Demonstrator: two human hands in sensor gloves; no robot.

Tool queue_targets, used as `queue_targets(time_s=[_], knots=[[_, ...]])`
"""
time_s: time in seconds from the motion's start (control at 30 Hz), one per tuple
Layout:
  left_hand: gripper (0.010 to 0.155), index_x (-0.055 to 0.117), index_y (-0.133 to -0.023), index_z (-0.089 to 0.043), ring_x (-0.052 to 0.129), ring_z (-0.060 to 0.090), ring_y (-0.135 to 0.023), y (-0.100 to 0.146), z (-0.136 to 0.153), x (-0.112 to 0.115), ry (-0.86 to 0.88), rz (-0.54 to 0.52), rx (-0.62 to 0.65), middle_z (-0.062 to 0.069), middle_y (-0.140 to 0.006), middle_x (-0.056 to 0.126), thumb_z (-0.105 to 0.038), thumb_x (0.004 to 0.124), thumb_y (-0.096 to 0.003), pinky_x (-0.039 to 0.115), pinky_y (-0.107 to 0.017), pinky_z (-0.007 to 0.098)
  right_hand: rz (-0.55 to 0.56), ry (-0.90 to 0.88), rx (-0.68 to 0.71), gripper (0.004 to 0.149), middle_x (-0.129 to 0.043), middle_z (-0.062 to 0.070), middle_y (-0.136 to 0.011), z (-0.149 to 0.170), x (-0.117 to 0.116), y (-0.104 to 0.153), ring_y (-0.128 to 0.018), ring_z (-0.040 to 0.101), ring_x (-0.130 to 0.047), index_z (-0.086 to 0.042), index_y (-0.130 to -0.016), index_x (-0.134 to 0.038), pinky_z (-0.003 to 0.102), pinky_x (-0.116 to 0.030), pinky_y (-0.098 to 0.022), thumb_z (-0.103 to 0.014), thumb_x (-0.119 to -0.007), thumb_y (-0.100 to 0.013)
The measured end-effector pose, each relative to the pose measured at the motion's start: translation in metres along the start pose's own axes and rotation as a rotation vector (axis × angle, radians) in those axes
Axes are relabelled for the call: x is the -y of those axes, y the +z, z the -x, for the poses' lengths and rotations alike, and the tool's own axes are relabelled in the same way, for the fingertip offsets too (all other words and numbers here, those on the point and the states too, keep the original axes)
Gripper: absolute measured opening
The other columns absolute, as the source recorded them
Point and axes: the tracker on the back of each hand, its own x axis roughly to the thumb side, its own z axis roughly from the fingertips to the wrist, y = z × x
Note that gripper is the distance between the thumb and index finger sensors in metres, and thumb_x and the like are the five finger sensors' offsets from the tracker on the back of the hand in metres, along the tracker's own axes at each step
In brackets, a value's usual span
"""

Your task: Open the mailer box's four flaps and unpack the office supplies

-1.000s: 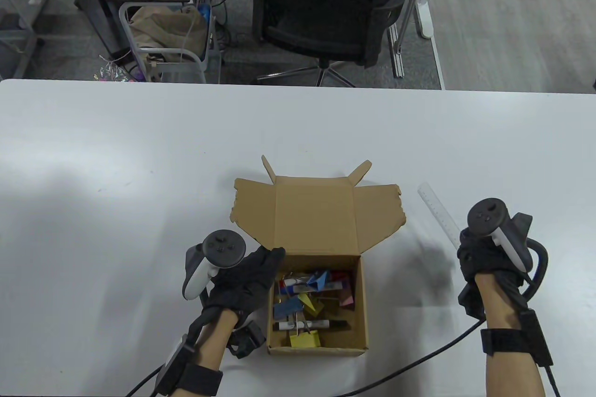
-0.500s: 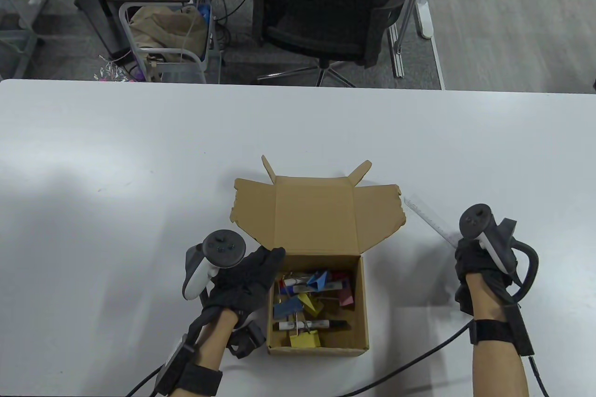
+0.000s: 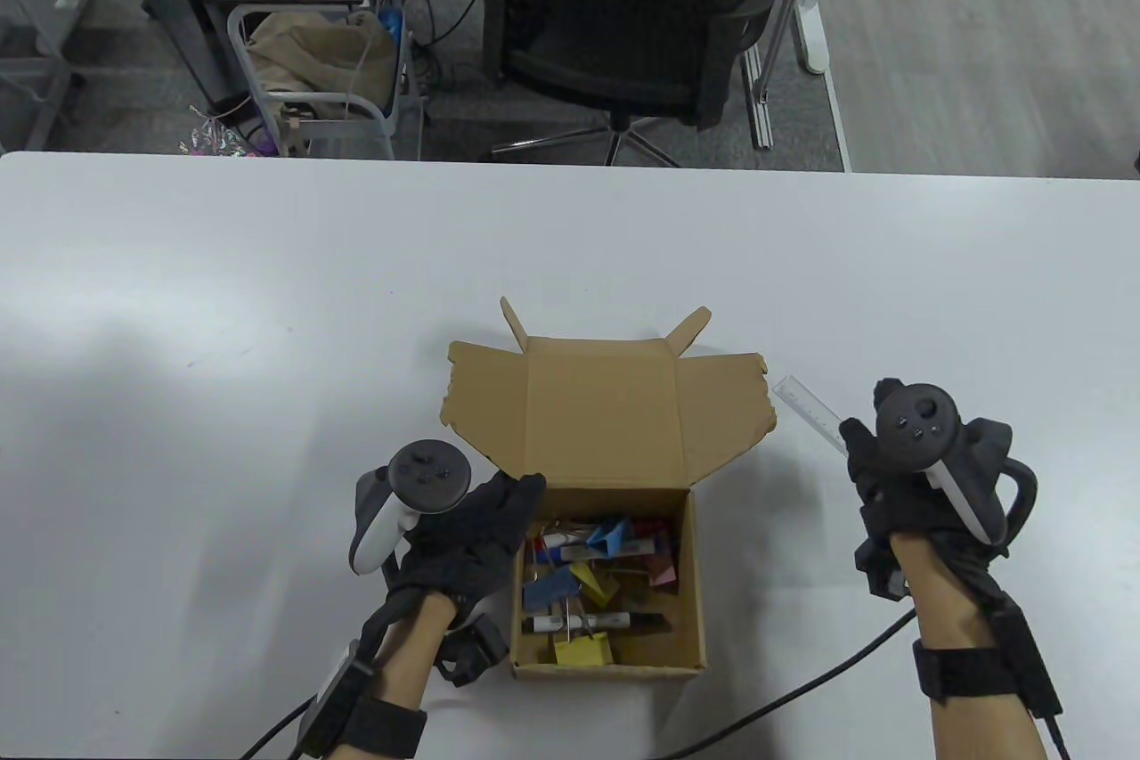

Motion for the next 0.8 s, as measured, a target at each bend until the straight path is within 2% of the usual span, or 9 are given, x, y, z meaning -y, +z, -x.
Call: queue_targets(time_s=[0.2, 0.4, 0.6, 0.7, 0.8], knots=[[0.063, 0.049, -0.113, -0.032, 0.056, 0.035, -0.116, 0.000, 0.000, 0.000, 0.000, 0.000, 0.000, -0.001, -0.121, 0.060, -0.063, 0.041, -0.0591, 0.051, -0.083, 0.059, 0.002, -0.010, 0.229, 0.066, -0.068, 0.034, -0.107, -0.055, 0.025, 0.038, -0.089, 0.062, -0.073, -0.009, -0.105, -0.068, 0.075, -0.068, -0.054, -0.043, -0.084, -0.051], [0.063, 0.049, -0.113, -0.031, 0.056, 0.035, -0.116, 0.000, 0.000, 0.000, -0.001, 0.000, 0.000, -0.001, -0.121, 0.060, -0.063, 0.040, -0.0591, 0.051, -0.083, 0.059, 0.014, 0.162, 0.461, 0.066, -0.071, 0.031, -0.106, -0.117, 0.026, 0.073, -0.089, 0.058, -0.075, -0.009, -0.104, -0.069, 0.074, -0.068, -0.055, -0.044, -0.085, -0.051], [0.063, 0.049, -0.113, -0.031, 0.056, 0.036, -0.116, 0.000, 0.000, 0.000, -0.001, 0.000, 0.002, -0.001, -0.121, 0.060, -0.063, 0.041, -0.0591, 0.051, -0.083, 0.059, -0.115, 0.344, 0.679, 0.060, -0.088, 0.025, -0.094, -0.176, -0.002, 0.104, -0.070, 0.045, -0.094, -0.010, -0.096, -0.079, 0.058, -0.083, -0.044, -0.042, -0.091, -0.047], [0.062, 0.049, -0.113, -0.031, 0.056, 0.035, -0.116, 0.000, 0.000, 0.000, -0.002, -0.001, 0.002, -0.001, -0.121, 0.060, -0.063, 0.041, -0.0591, 0.051, -0.083, 0.059, -0.226, 0.461, 0.726, 0.059, -0.092, 0.024, -0.090, -0.197, -0.024, 0.111, -0.060, 0.039, -0.099, -0.010, -0.094, -0.081, 0.051, -0.087, -0.037, -0.042, -0.093, -0.046], [0.062, 0.049, -0.113, -0.032, 0.056, 0.035, -0.116, 0.000, 0.000, 0.000, -0.005, -0.001, 0.003, -0.001, -0.121, 0.060, -0.063, 0.041, -0.0591, 0.051, -0.083, 0.059, -0.284, 0.519, 0.748, 0.057, -0.095, 0.023, -0.086, -0.210, -0.043, 0.114, -0.052, 0.035, -0.102, -0.009, -0.092, -0.084, 0.047, -0.089, -0.030, -0.040, -0.094, -0.045]])
